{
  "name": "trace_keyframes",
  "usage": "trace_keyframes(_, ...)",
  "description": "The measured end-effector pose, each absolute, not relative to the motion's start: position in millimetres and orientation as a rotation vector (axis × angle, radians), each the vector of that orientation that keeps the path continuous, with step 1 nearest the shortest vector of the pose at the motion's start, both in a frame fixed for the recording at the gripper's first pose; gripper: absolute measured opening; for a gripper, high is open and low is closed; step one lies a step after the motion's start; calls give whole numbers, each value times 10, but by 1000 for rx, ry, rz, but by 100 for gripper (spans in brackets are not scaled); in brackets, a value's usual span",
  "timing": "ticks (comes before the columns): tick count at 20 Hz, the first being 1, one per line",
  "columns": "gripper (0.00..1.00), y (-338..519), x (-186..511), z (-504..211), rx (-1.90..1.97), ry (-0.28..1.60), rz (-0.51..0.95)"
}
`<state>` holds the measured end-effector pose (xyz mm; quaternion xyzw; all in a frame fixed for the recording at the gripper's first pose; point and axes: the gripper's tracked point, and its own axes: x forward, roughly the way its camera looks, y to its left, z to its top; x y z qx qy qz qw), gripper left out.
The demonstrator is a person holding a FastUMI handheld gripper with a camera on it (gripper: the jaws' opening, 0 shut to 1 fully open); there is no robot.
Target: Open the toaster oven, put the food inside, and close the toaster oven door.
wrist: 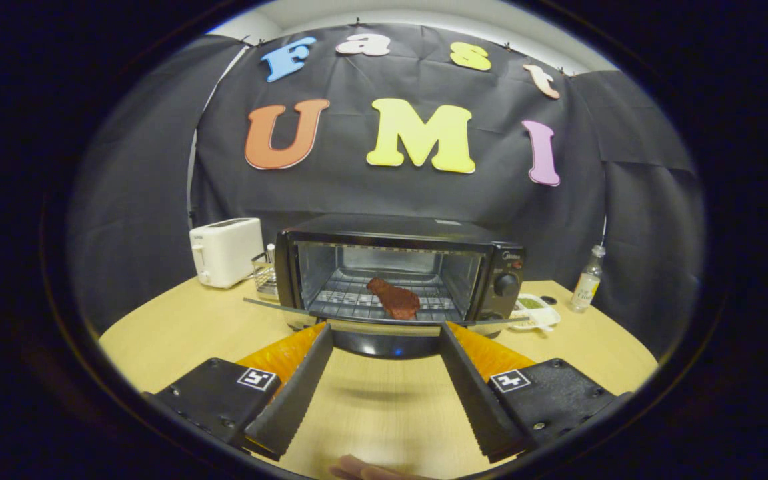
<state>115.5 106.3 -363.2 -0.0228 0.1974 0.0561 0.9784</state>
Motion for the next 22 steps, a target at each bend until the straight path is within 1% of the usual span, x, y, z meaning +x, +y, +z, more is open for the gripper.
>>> trace_keyframes(12, 100, 1093, 1645, -3243, -27, 382, 100)
trace_keyframes(16, 100, 1022, 1407, -2820, -36, 332, 100)
trace_keyframes(22, 100, 796, 698, -1893, -35, 237, 63)
